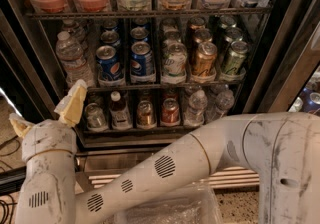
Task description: Pick water bottle from middle shelf of fridge
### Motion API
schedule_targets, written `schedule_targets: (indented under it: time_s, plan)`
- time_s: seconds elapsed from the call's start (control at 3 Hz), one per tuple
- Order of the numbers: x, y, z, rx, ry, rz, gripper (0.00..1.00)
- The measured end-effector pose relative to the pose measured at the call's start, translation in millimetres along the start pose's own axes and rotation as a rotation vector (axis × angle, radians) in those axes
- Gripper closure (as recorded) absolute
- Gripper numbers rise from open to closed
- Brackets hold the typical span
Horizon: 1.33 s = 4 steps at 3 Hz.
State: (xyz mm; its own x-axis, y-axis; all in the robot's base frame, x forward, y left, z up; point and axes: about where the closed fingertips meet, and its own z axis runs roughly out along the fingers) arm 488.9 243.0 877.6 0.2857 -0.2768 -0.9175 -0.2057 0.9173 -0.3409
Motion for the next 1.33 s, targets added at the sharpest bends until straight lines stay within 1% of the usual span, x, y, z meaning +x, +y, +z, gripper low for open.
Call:
schedule_targets:
  time_s: [0.33, 0.67, 1.0, 1.33]
  plan:
    - [10.2, -16.8, 10.7, 0.035, 0.041, 0.009, 0.0]
    - [15.4, -27.4, 20.7, 0.054, 0.064, 0.015, 0.17]
    - [18.0, -33.8, 28.6, 0.065, 0.071, 0.02, 0.39]
    - [23.9, -41.8, 36.4, 0.088, 0.073, 0.037, 0.39]
